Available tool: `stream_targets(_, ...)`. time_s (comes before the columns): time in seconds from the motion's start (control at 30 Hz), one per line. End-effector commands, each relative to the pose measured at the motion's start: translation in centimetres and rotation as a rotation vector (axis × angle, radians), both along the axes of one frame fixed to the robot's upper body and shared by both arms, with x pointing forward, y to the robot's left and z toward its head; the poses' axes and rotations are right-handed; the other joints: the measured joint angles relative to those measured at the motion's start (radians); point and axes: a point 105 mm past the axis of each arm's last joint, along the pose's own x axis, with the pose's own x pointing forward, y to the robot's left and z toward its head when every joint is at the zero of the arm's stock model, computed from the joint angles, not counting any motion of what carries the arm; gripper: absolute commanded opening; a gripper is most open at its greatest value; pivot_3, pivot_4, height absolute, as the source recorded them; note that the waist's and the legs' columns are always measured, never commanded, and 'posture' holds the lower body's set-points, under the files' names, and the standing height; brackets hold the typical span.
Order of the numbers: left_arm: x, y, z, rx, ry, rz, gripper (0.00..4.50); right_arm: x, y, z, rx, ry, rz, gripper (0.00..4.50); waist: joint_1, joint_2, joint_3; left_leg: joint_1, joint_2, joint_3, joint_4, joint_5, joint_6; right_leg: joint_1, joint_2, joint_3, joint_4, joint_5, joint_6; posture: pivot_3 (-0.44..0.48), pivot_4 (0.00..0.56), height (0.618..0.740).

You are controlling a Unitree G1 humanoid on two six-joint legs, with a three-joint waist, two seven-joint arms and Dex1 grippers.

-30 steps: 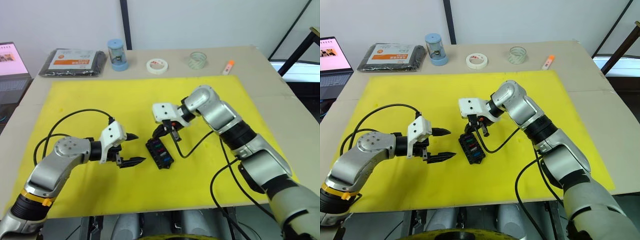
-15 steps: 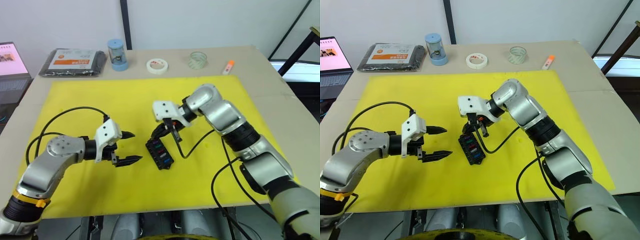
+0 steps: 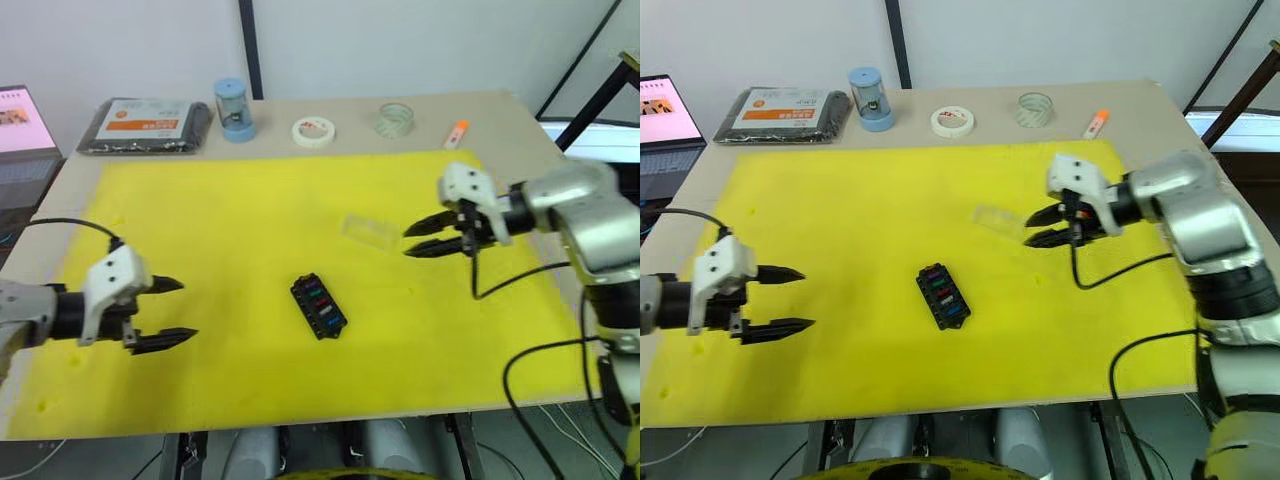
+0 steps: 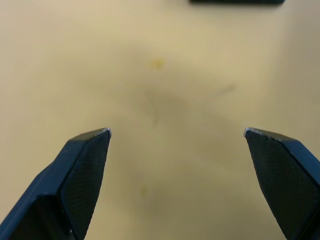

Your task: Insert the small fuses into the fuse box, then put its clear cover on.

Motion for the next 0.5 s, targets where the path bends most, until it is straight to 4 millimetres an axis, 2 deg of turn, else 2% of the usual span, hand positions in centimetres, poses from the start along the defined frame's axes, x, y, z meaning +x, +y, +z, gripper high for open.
stream_targets(0.03, -0.2, 3.7, 1.4, 0.093, -0.054, 0.058, 4.50, -0.4, -3.3, 1.2, -0.040, -0.059, -0.091, 3.04, 0.000, 0.000, 0.000, 0.000, 0.000, 0.000, 0.000, 0.000, 0.000, -0.001, 0.000, 0.000, 0.000, 0.000, 0.000, 0.000, 0.150, 0.740)
stream_targets(0.17, -1.2, 7.0, 1.3, 0.140, -0.040, 0.133, 4.50, -1.3, -8.5, 0.8, -0.130, -0.051, -0.239, 4.37, 0.000, 0.001, 0.000, -0.001, 0.000, 0.001, 0.000, 0.000, 0.000, -0.002, 0.000, 0.000, 0.000, 0.000, 0.000, 0.000, 0.150, 0.740)
stream_targets(0.3, -1.7, 8.4, 1.5, 0.148, -0.043, 0.162, 4.50, -1.8, -11.6, 0.4, -0.179, -0.042, -0.324, 4.44, -0.001, 0.001, 0.000, -0.001, 0.001, 0.003, 0.000, 0.000, 0.000, -0.002, -0.001, 0.001, 0.000, 0.000, 0.000, 0.000, 0.150, 0.740)
stream_targets(0.37, -1.6, 8.5, 1.7, 0.141, -0.054, 0.169, 4.50, -1.8, -11.8, 0.4, -0.172, -0.045, -0.332, 4.44, 0.000, 0.001, 0.000, 0.000, 0.001, 0.003, 0.000, 0.000, 0.000, -0.002, -0.001, 0.001, 0.001, -0.001, -0.001, 0.000, 0.150, 0.740)
stream_targets(0.5, -1.0, 7.3, 1.5, 0.110, -0.073, 0.146, 4.50, -1.2, -10.7, 0.8, -0.140, -0.071, -0.316, 4.44, -0.002, 0.001, 0.000, -0.001, 0.002, 0.003, 0.000, 0.000, 0.000, -0.003, -0.001, 0.001, 0.001, 0.000, 0.000, 0.000, 0.150, 0.740)
